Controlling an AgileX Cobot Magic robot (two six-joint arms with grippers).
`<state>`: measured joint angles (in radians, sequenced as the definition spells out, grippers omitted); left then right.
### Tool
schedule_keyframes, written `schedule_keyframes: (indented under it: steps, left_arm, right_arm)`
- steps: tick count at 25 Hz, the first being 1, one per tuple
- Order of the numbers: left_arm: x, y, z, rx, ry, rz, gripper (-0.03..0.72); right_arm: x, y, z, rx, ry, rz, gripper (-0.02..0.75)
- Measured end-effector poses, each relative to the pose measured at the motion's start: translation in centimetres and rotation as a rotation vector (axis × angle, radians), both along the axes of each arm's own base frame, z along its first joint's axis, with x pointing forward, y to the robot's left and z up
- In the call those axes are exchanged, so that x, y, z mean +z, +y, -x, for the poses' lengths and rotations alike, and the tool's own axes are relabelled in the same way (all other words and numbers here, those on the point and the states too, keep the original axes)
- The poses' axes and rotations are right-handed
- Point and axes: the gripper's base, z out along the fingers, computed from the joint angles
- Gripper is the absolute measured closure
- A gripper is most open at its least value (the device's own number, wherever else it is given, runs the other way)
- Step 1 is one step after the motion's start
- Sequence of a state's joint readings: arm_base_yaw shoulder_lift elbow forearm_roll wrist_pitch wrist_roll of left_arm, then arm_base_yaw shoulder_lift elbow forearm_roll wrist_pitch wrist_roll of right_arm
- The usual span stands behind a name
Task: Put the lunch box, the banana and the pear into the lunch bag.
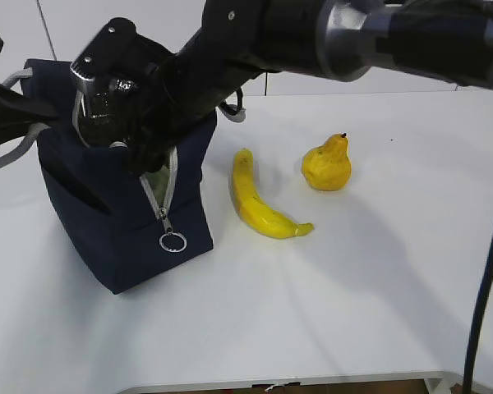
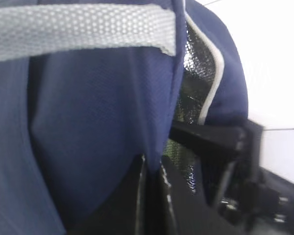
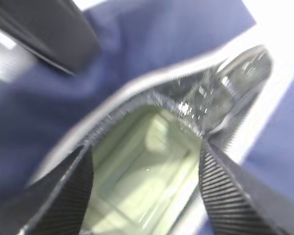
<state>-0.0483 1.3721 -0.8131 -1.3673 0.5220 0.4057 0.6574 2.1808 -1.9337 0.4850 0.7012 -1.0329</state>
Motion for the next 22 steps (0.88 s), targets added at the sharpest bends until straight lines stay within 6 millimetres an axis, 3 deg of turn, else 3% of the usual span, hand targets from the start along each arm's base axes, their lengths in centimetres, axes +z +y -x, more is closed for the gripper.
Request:
schedule_keyframes:
  steps: [14,22]
  left_arm:
    - [-0.1,0.0,0.0,-0.027,-0.027,-0.047,0.699]
    - [-0.1,0.0,0.0,-0.03,-0.03,-0.051,0.699]
  right_arm:
    - [8.8,-2.2,3.1,0.011,-0.072,-0.079,0.191]
    - [11.7,-5.4,4.4,-0.214,-0.015,0.032,0.191]
